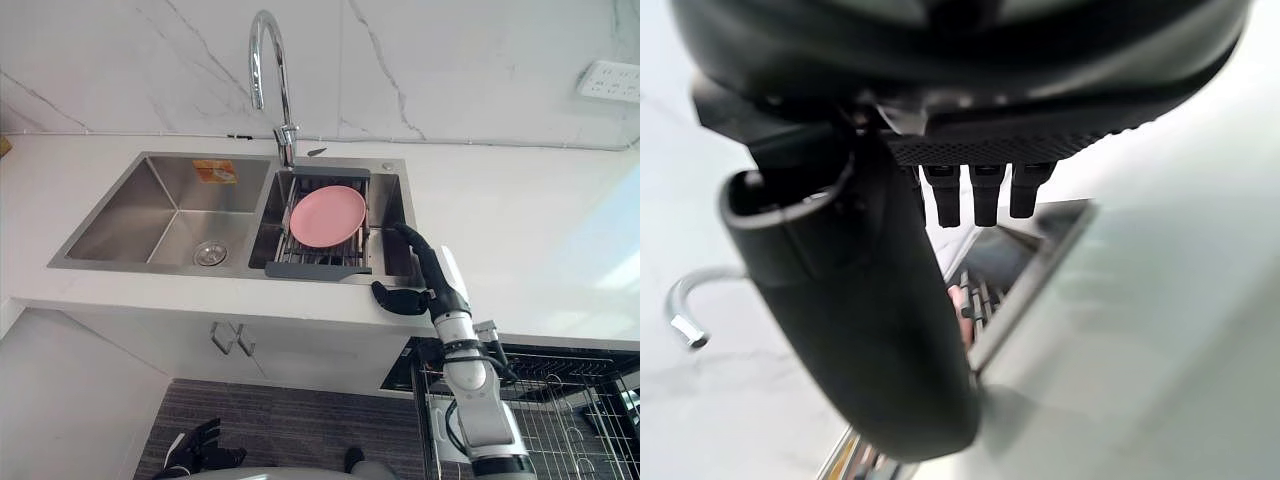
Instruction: Walk over to the sink, pick up the cup, carry it to the dishwasher, place the cup inside the dishwasher, then close the dishwasher door
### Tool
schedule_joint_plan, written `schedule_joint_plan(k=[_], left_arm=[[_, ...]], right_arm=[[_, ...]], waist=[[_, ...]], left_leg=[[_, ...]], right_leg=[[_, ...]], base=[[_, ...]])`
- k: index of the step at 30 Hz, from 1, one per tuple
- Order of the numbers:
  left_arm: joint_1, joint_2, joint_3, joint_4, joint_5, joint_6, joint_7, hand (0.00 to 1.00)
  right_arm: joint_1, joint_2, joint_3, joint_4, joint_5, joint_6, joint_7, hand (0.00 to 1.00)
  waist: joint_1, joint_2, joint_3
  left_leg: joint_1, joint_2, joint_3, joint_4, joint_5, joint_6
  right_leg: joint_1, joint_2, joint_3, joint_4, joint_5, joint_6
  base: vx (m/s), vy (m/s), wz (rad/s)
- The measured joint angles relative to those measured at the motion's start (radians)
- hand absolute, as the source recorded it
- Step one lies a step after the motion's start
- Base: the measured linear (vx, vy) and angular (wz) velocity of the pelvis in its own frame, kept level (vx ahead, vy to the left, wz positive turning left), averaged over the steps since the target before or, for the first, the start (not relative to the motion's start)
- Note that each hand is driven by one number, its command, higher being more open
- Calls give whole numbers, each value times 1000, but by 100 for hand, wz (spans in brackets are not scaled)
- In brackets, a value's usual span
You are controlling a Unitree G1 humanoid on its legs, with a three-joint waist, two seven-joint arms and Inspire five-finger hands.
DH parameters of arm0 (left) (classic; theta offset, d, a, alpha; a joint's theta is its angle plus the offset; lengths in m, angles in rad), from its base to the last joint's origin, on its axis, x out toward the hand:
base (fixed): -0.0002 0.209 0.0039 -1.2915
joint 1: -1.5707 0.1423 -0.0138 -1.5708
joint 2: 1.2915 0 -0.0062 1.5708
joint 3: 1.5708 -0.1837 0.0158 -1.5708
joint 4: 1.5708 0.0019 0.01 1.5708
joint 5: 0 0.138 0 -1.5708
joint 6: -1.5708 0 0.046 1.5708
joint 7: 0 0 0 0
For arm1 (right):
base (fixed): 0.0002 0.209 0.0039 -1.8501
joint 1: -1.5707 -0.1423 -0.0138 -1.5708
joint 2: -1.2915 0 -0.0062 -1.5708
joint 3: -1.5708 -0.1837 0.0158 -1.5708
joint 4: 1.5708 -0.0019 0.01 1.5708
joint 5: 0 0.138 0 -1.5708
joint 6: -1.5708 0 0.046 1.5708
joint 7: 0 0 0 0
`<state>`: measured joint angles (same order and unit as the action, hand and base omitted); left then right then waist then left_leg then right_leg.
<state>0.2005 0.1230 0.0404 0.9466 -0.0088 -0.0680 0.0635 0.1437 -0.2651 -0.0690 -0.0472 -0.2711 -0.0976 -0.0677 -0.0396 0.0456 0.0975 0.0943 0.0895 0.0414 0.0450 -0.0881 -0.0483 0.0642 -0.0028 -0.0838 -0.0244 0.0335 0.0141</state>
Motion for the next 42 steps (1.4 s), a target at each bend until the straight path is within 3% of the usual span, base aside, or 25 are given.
schedule_joint_plan(k=[6, 16, 32, 42], left_arm=[[15, -5, 4, 3, 10, 16, 15, 90], [15, -5, 3, 12, 11, 18, 20, 90], [15, -2, 3, 24, 11, 3, 15, 90], [14, -1, 2, 12, 10, -16, 11, 90]], right_arm=[[42, 143, -66, -39, -81, 48, -81, 90], [64, 144, -125, -113, -125, 54, -111, 90], [-49, -85, -70, -110, -133, 47, -79, 90], [-222, -211, 49, 90, -147, 31, -68, 90]], waist=[[14, -1, -5], [22, -2, -5], [28, -14, 2], [55, -18, 5]], left_leg=[[25, -3, -2, -22, 5, 1], [40, -5, -2, -43, 13, 0], [43, -10, -19, -45, 12, 1], [-24, -25, -67, -43, 19, 10]], right_leg=[[24, -7, -7, -3, -4, 7], [30, -9, -11, -7, -7, 11], [37, -15, -36, 6, -26, 18], [-7, -31, -80, 10, -30, 22]], base=[[-40, 7, 4], [-7, 2, 1], [-11, 1, 3], [19, 13, 15]])
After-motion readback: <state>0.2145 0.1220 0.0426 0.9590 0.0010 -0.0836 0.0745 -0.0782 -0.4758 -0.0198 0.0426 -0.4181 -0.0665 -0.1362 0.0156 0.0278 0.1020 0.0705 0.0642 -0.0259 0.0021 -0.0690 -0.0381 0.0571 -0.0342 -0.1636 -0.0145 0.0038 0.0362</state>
